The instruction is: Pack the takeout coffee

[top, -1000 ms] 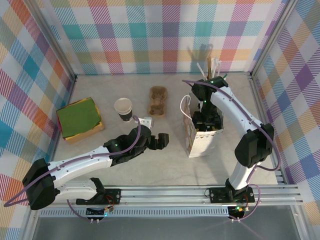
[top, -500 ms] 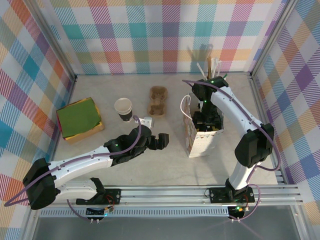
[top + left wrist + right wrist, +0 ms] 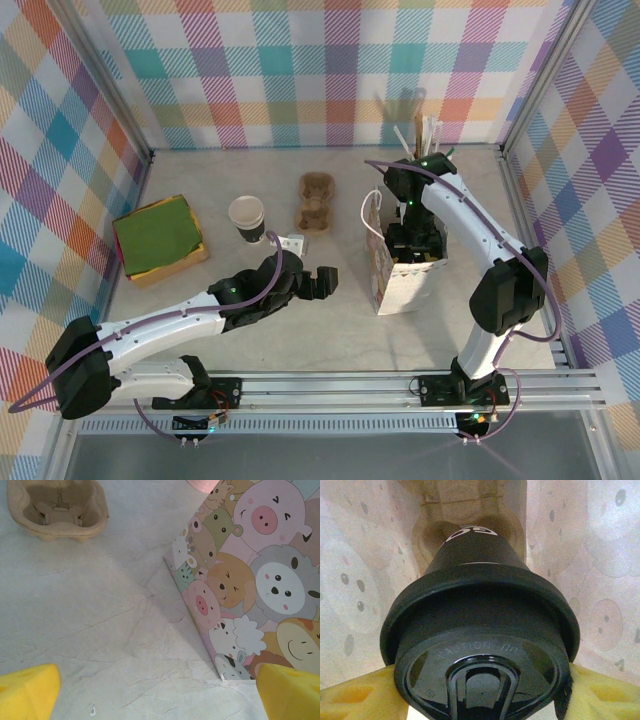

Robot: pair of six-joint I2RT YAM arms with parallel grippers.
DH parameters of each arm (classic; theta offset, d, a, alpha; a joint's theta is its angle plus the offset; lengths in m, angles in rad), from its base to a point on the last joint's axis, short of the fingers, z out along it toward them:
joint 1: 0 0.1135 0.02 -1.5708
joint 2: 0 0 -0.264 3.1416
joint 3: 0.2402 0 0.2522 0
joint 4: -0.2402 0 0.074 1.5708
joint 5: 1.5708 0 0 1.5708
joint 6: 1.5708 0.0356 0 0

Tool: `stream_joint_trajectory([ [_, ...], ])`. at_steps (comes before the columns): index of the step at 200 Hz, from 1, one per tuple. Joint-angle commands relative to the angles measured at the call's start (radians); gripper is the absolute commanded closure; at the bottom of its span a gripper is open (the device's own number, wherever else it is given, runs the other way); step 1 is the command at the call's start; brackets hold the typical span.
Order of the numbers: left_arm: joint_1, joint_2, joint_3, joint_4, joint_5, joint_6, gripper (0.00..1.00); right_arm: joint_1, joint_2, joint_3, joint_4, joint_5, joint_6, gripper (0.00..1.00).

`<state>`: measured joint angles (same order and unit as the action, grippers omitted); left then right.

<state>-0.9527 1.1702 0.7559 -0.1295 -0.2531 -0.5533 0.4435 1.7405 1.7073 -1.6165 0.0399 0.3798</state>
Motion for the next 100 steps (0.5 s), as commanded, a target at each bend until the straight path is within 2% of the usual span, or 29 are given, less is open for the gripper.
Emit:
stream_joint_trajectory([
  [1,0.009,0.008,0.009,-0.001,-0.004,0.001,0.00,-0.009,0.003,-0.014,-0.086,-0.017,-0.007,0.33],
  [100,0.011,0.009,0.007,-0.001,-0.004,-0.002,0.00,-0.012,-0.004,-0.021,-0.083,-0.016,-0.006,0.33],
])
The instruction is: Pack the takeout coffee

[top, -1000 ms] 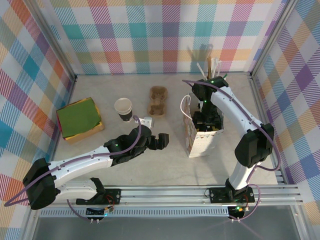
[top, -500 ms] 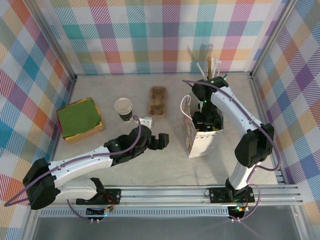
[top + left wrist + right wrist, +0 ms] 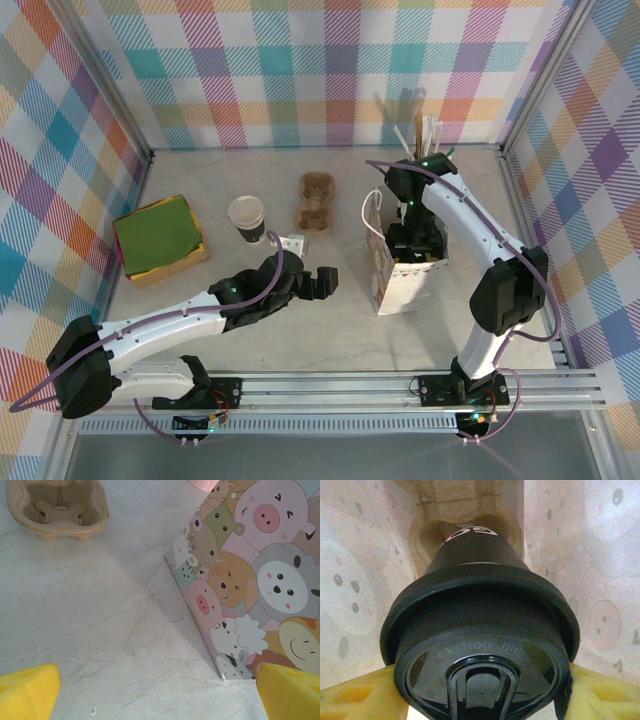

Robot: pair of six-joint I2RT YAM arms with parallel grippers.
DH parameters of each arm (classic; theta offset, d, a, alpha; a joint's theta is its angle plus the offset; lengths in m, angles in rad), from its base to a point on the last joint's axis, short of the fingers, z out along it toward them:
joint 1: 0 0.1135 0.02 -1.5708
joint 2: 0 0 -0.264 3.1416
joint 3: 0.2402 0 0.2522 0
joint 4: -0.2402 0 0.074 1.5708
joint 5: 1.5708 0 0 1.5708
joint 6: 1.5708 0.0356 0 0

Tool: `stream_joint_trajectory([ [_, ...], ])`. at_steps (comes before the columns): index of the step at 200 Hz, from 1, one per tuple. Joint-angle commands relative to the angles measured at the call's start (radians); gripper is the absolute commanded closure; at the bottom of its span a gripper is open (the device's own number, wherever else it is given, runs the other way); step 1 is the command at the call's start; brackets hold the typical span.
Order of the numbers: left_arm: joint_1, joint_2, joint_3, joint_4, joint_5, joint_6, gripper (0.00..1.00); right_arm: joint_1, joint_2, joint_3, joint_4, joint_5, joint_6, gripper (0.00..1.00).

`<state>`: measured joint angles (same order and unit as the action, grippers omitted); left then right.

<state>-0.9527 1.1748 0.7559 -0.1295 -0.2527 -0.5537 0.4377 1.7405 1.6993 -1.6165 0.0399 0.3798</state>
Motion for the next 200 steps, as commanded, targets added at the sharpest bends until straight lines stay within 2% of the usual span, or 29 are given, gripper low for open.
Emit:
stream_joint_trajectory([
  [1,0.011,0.004,0.008,-0.001,-0.005,-0.002,0.00,-0.006,-0.004,-0.013,-0.083,-0.016,-0.006,0.33],
  [200,0.009,0.008,0.012,0.002,-0.002,-0.002,0.00,-0.007,-0.017,-0.035,-0.079,-0.026,0.001,0.33],
])
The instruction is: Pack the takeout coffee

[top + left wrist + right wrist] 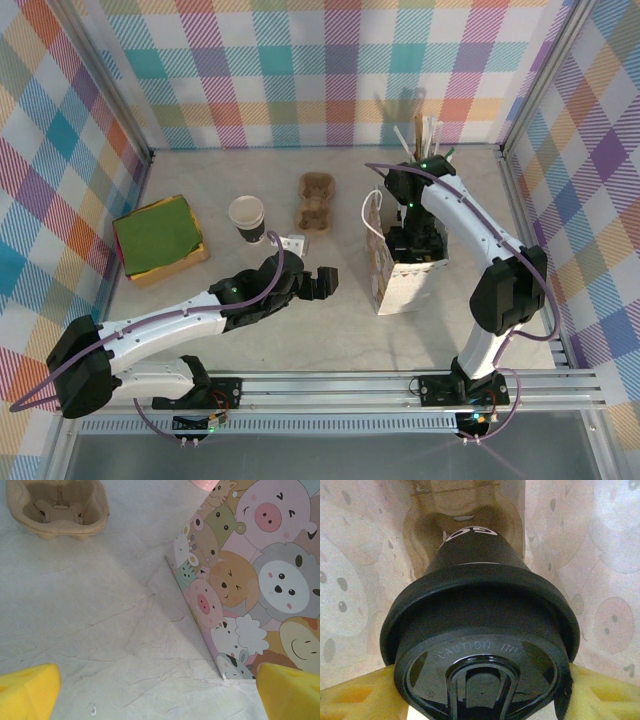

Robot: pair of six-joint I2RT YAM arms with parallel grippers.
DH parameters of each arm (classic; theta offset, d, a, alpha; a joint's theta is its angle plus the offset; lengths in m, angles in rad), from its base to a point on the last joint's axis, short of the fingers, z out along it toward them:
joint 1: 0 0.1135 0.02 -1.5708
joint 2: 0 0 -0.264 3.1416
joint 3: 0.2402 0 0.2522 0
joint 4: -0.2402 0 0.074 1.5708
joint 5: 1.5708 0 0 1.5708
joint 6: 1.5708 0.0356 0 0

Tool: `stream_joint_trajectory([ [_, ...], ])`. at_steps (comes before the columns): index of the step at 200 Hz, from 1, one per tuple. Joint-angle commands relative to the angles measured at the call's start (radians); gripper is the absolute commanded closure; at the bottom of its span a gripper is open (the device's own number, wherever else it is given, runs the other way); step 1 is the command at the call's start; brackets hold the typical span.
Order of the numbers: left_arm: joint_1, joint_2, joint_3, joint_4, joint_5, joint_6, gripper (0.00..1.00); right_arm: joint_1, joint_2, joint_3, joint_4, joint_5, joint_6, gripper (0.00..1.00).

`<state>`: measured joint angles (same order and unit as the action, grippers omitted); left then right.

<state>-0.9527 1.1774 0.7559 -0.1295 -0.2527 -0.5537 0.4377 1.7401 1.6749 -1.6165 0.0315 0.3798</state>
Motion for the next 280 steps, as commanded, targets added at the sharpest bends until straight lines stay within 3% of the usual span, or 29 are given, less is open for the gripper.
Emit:
stream_joint_trajectory([
  [1,0.010,0.005,0.012,0.002,-0.002,-0.002,0.00,-0.007,-0.017,-0.010,-0.079,-0.018,0.001,0.33],
  [280,0.009,0.014,0.020,-0.003,-0.002,0.002,0.00,-0.010,-0.011,-0.020,-0.063,-0.021,-0.004,0.33],
])
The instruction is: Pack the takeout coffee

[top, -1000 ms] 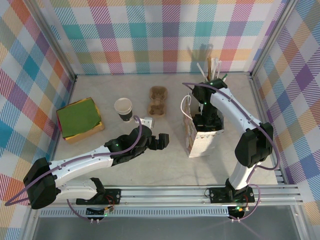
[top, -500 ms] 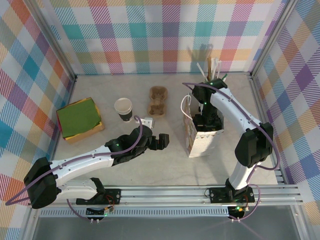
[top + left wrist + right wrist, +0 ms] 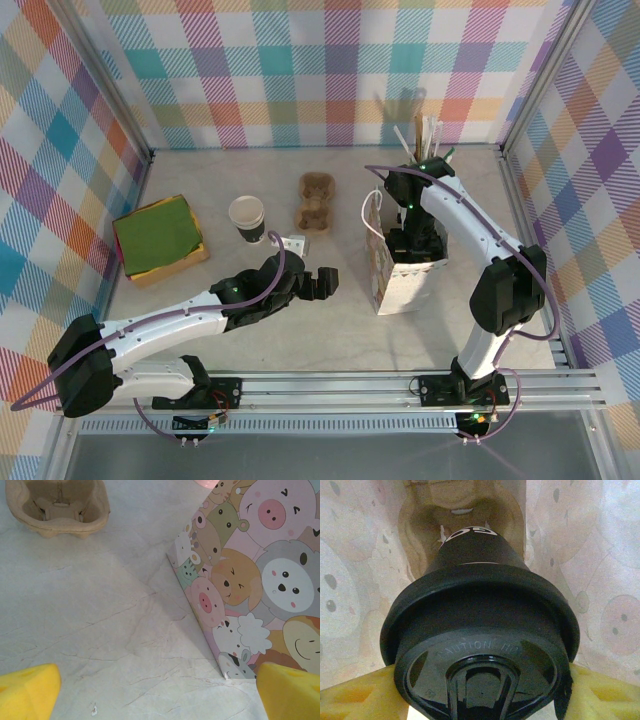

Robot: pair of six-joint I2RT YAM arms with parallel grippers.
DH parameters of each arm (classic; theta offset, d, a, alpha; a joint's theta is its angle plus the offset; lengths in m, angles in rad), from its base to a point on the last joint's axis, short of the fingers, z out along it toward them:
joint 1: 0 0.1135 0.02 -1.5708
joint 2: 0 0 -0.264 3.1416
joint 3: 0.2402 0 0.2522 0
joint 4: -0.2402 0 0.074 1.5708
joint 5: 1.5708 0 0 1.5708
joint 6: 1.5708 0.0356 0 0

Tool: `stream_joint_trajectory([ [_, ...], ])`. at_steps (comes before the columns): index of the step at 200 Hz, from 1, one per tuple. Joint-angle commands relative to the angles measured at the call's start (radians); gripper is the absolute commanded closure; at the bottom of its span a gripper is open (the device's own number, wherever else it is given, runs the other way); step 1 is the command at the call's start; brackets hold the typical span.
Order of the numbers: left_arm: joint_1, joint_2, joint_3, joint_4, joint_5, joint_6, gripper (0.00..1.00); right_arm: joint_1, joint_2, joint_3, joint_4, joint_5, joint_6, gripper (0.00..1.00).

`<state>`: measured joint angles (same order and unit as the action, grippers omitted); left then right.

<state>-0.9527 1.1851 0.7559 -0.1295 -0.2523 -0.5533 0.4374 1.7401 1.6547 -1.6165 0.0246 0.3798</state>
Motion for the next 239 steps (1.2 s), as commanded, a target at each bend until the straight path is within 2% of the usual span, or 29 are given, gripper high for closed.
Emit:
stream_joint_trajectory([
  [1,0.009,0.006,0.020,-0.003,-0.002,0.001,0.00,-0.009,-0.012,0.001,-0.063,-0.015,-0.004,0.33],
  [239,0.009,0.004,0.013,-0.004,-0.007,-0.002,0.00,-0.009,0.010,0.027,-0.060,-0.025,-0.008,0.33],
])
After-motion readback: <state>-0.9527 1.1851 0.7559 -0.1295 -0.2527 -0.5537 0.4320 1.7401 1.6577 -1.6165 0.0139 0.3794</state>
